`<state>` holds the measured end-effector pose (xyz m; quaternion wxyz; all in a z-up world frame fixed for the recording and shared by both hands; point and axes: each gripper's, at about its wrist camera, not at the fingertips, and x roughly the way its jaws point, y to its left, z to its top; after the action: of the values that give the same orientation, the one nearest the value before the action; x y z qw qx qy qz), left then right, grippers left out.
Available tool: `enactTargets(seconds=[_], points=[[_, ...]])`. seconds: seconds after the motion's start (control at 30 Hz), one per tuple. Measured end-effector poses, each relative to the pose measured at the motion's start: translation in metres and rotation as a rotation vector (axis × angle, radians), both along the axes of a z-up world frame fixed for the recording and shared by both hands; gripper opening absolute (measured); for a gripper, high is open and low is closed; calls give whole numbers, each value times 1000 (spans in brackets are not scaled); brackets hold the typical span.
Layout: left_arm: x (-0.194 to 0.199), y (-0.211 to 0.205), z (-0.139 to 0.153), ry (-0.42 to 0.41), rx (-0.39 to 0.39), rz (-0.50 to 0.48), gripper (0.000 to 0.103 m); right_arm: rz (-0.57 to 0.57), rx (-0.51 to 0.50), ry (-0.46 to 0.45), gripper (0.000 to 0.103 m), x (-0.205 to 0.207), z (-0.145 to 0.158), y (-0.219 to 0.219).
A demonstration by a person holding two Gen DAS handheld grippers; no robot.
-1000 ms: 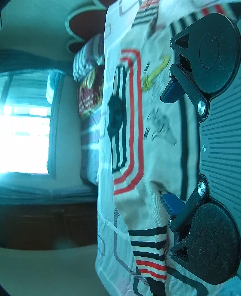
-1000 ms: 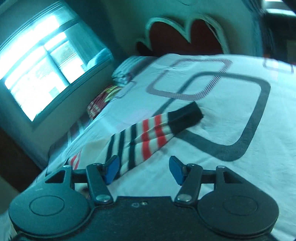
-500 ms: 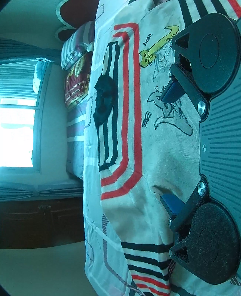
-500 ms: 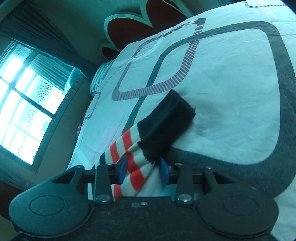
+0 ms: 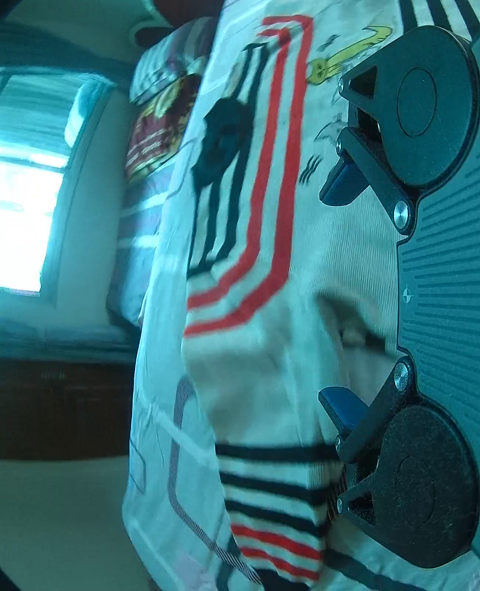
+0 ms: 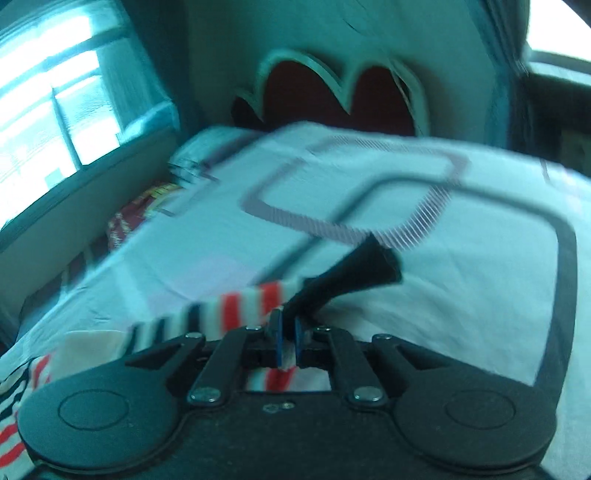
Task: Fold small clothes
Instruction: 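Grasp the sleeve cuff with the right gripper and lift it, then carry the sleeve across the body with the right gripper while the left gripper grasps the sweater's side edge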
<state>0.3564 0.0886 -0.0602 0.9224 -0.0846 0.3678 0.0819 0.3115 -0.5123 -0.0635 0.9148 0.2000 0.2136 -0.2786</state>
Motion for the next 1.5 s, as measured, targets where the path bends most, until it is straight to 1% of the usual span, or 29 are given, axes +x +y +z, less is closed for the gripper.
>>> enactTargets(seconds=[0.03,0.1,0.13,0.23,0.3,0.43,0.53,0.63,0.7,0.73,0.77,0.83,0.87,0.9,0.93,0.97,1.0,1.03,1.07,1.17,1.23,1.27,1.3,1.33,1.37,1.43,1.5], points=[[-4,8,1,-9,-8,3,103,46,-38,-23,7,4,9,15],[-11,19,1,-17,4,20,103,149,-130,-53,7,15,26,52],[-15,24,0,-15,12,31,103,216,-161,-69,7,20,33,72],[-27,40,-4,-2,9,61,103,430,-181,-93,7,41,47,137],[-36,48,-5,3,7,82,103,570,-146,-85,7,55,47,178],[-53,63,-7,10,11,110,103,797,-59,-26,7,72,27,262],[-67,75,-5,10,4,128,103,919,-26,33,7,79,6,312],[-76,84,-4,6,-2,150,103,996,-25,79,7,76,-8,352],[-80,89,-3,-7,-19,148,103,1032,-19,107,8,72,-16,362],[-80,90,-3,-11,-37,143,103,1041,-42,123,8,72,-19,369],[-80,89,-3,-17,-58,139,103,1059,-60,124,13,69,-21,373],[-75,85,-2,-35,-111,100,103,1101,-118,100,26,57,-24,380],[-70,81,-1,-47,-133,83,103,1138,-142,95,44,53,-22,385],[-64,75,0,-56,-146,68,103,1187,-170,86,52,50,-25,391],[-55,67,2,-72,-170,39,103,1210,-191,69,50,45,-22,392],[-49,61,3,-86,-191,14,103,1217,-185,48,37,39,-18,388],[-39,52,3,-98,-216,-13,103,1205,-161,36,27,34,-14,380],[-30,44,2,-105,-236,-35,103,1167,-144,32,26,30,-10,370],[-19,34,-2,-107,-261,-63,103,1132,-130,24,27,24,-6,360],[13,4,-16,-86,-348,-131,103,1040,-71,19,29,10,4,323],[32,-14,-26,-68,-363,-162,101,997,-36,19,29,2,8,299],[43,-20,-34,-42,-364,-169,80,978,-26,19,29,-2,9,289],[54,-25,-42,3,-371,-173,56,963,-17,18,29,-7,11,280],[62,-29,-51,38,-396,-177,54,951,-8,17,30,-10,12,272],[67,-33,-57,51,-421,-181,54,939,-3,14,30,-14,13,264],[73,-40,-65,52,-434,-179,54,906,9,8,31,-21,14,250],[79,-40,-70,40,-474,-155,54,874,33,7,31,-23,12,240]])
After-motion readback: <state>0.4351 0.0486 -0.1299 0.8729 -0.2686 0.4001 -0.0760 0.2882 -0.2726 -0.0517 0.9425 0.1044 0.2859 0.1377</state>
